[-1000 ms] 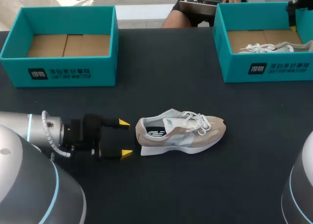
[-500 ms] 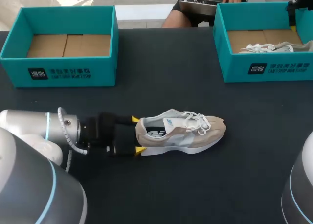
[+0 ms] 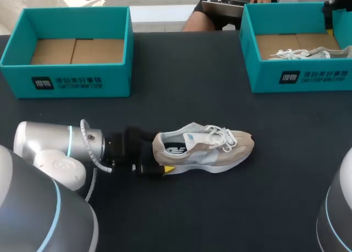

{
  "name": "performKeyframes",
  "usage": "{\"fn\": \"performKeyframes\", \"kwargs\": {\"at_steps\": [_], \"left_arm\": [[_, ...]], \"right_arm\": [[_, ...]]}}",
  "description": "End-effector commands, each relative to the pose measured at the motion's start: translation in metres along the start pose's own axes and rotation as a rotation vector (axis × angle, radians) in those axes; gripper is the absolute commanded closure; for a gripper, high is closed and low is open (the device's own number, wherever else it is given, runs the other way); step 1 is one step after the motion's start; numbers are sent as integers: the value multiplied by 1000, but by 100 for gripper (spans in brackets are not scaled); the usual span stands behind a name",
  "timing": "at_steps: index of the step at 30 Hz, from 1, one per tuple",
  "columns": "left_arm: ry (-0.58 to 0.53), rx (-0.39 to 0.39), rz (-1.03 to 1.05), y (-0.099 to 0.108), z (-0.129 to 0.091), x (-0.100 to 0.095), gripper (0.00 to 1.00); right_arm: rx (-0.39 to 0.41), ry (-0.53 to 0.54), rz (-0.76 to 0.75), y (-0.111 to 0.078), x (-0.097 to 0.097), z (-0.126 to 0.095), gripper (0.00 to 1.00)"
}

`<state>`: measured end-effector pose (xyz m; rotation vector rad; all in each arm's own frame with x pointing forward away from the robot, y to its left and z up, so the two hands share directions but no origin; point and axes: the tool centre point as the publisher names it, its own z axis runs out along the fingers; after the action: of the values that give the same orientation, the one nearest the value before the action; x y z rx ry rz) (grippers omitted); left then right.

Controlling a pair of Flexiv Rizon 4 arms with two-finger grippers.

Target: Take the shoe out of the shoebox, open the shoe tongue, remove and reinsert the insole, then place the shoe into the shoebox

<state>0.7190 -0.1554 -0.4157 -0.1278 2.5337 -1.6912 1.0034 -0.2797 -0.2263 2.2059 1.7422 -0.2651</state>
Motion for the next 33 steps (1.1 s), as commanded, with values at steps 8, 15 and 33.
{"fn": "performKeyframes", "kwargs": {"at_steps": [8,15,33], "left_arm": [[-9,-36,-3,5,11,-2,100],[5,-41,-11,4,4,-1,100],[5,-41,-11,4,4,-1,100]], "right_arm": [[-1,1,0,-1,0,0,0],[-1,1,0,-1,0,0,0],[42,65,13,-26,29,-5,0]]}}
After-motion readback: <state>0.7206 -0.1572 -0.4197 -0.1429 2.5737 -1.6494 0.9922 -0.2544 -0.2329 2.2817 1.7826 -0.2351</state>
